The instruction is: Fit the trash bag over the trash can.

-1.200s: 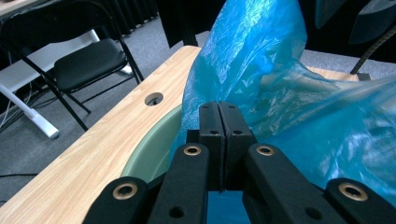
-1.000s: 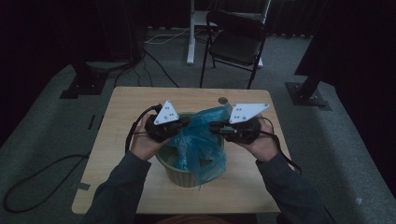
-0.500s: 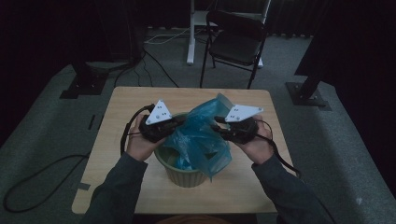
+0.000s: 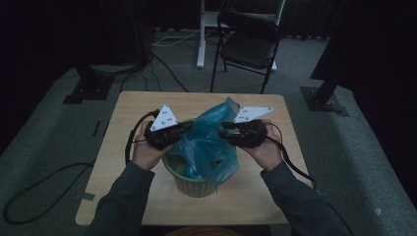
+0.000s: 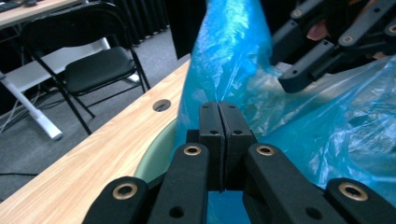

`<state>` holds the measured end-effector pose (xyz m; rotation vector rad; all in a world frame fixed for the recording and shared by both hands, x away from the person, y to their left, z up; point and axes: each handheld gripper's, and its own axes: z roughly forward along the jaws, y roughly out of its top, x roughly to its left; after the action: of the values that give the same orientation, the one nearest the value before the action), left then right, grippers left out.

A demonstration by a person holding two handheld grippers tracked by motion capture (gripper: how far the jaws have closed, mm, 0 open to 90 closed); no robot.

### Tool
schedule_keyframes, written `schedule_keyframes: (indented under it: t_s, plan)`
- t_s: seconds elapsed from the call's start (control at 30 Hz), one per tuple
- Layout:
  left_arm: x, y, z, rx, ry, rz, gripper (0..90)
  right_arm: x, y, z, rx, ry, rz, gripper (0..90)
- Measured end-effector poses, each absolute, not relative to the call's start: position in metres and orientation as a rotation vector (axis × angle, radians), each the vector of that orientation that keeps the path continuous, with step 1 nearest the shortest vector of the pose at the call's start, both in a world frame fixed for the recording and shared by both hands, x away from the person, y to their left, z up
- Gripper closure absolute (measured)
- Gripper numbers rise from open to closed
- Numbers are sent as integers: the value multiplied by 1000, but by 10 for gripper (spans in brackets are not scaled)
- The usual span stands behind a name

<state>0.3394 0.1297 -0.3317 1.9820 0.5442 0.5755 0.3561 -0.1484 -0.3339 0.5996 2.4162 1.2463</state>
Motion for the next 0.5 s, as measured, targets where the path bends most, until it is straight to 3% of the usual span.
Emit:
schedule_keyframes:
  t_s: [0.2,0.33,0.5]
  plan:
    - [341,135,-333,1945,567,557,890,360,-146,-337,616,2470,1220,760]
    - [342,141,-335,1942,597,579,891,366,-144,-339,643,2475,1185,887]
    - [349,164,-346,1928,699,605,892,367,-152,-337,679,2439,1120,900]
